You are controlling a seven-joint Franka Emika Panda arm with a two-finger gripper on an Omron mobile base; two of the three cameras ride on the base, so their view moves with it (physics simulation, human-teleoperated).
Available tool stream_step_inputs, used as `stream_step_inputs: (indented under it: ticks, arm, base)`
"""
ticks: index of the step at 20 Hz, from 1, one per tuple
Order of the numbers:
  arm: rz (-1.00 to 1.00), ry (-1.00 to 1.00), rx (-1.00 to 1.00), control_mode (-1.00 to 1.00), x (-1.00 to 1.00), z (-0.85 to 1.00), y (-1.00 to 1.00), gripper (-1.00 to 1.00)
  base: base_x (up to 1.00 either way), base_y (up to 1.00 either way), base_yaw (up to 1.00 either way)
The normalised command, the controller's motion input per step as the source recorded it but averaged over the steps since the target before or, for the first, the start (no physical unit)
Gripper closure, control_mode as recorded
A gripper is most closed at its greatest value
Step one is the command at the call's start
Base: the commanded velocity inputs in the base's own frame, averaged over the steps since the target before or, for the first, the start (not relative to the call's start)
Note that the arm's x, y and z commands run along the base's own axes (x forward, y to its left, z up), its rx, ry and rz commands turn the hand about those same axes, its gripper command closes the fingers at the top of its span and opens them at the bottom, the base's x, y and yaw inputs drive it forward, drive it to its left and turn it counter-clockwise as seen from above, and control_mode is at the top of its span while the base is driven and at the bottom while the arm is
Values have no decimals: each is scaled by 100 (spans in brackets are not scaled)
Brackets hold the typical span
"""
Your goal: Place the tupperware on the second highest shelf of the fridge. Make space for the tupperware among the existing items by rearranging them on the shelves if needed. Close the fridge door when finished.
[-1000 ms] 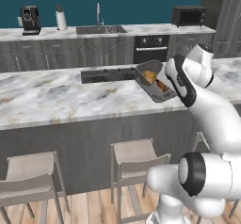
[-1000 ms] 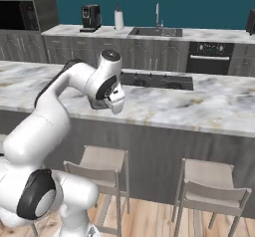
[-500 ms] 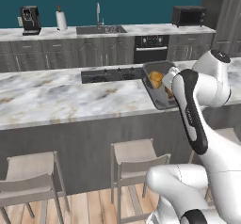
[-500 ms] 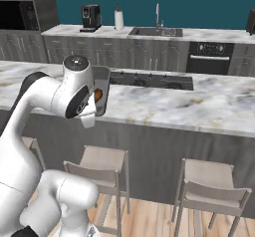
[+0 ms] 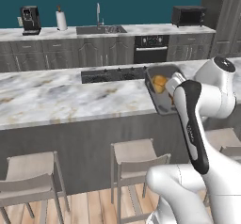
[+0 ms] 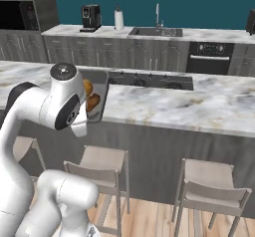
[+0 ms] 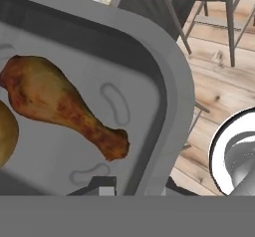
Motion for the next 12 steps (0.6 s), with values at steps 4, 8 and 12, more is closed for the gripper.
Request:
stream_step_inputs:
  ticks: [4, 8, 12]
  arm:
    - [0, 0, 0, 100, 0, 0, 0, 100]
    - [0, 0, 0, 100, 0, 0, 0, 100]
    - [0, 0, 0, 100, 0, 0, 0, 100]
  base:
    - [-10, 0, 0]
    - [-77, -4, -2]
    - [-100, -46, -29]
